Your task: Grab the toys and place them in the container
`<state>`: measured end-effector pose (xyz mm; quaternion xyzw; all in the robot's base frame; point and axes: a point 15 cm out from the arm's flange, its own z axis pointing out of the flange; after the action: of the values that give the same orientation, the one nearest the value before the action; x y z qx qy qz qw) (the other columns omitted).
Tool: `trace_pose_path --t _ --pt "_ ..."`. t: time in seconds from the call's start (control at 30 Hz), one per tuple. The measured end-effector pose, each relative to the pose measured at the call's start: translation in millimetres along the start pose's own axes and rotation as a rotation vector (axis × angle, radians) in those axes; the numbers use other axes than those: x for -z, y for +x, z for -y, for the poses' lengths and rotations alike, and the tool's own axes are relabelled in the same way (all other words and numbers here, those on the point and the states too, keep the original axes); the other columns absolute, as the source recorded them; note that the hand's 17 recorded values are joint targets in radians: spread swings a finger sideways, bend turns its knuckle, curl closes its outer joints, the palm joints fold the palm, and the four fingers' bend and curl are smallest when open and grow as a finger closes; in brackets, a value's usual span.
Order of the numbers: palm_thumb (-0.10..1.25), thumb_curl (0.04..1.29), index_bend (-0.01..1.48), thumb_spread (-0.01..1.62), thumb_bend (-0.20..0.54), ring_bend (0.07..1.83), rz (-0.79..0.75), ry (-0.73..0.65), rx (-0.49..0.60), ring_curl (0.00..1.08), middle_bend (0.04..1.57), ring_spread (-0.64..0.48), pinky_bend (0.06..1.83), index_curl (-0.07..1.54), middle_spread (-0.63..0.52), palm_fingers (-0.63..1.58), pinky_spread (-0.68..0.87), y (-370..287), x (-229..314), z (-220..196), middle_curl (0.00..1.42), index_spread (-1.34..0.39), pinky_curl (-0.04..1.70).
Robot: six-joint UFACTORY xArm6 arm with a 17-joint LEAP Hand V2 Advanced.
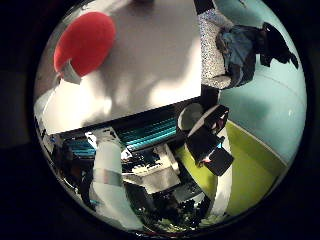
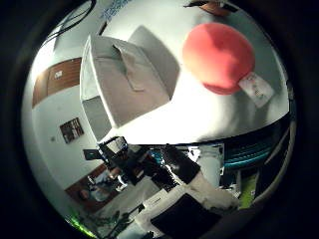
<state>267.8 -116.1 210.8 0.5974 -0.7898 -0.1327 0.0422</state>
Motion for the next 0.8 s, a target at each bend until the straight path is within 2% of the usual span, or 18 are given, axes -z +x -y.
trace_pose_path --t 0.3,0.67,0.73,0.8 --pt "0.56 0.30 0.17 1.10 -0.022 0.31 -0.010 0.055 -0.010 0.26 0.19 0.24 0.50 0.29 0.09 0.11 0.49 4.1 -7.0 25.0 0.31 -0.26 0.28" --pt "0.57 0.30 0.17 1.10 -0.021 0.30 -0.012 -0.003 0.018 0.25 0.19 0.23 0.48 0.29 0.08 0.14 0.49 -2.9 -45.1 44.6 0.31 -0.26 0.28" --pt "0.57 0.31 0.15 1.10 -0.020 0.34 -0.013 0.004 0.017 0.26 0.22 0.22 0.48 0.28 0.05 0.21 0.48 -1.6 -49.0 49.4 0.32 -0.26 0.28" --pt "0.59 0.31 0.11 1.10 -0.017 0.50 -0.014 0.009 0.016 0.29 0.30 0.12 0.49 0.25 -0.03 0.40 0.45 -0.9 -49.7 51.8 0.34 -0.26 0.27"
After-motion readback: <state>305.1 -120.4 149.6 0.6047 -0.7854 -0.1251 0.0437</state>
